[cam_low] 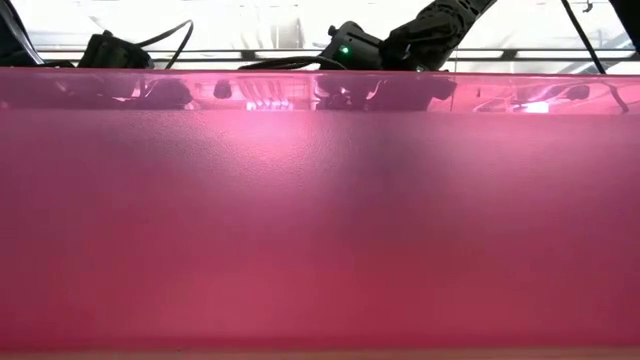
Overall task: Pick & Place Toys
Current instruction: Put the blue four stud game piece into the white bin
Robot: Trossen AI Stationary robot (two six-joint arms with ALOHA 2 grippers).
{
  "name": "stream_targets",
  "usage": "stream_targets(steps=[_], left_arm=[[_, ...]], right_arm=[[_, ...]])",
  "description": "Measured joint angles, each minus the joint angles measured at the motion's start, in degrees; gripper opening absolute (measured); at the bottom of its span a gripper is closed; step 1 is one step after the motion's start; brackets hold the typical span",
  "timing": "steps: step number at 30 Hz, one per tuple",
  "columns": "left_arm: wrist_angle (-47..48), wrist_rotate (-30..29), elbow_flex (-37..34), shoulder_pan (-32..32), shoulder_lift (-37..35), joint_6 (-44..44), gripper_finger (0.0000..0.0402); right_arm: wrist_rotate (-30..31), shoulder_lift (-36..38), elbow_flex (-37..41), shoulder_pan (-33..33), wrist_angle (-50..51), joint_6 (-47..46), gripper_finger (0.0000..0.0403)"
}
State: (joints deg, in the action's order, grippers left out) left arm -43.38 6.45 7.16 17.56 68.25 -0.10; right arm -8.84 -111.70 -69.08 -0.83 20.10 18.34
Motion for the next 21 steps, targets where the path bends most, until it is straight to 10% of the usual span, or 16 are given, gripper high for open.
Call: stream_targets(steps=[8, 21], left_arm=[[0.00, -0.01, 0.00, 0.02, 0.00, 0.00, 0.0245], [0.86, -0.01, 0.00, 0.02, 0.00, 0.00, 0.0245]], right_arm=[[1.53, 0.07, 0.00, 0.01, 0.02, -0.11, 0.0119], [1.41, 0.20, 0.00, 0.01, 0.12, 0.74, 0.0119]])
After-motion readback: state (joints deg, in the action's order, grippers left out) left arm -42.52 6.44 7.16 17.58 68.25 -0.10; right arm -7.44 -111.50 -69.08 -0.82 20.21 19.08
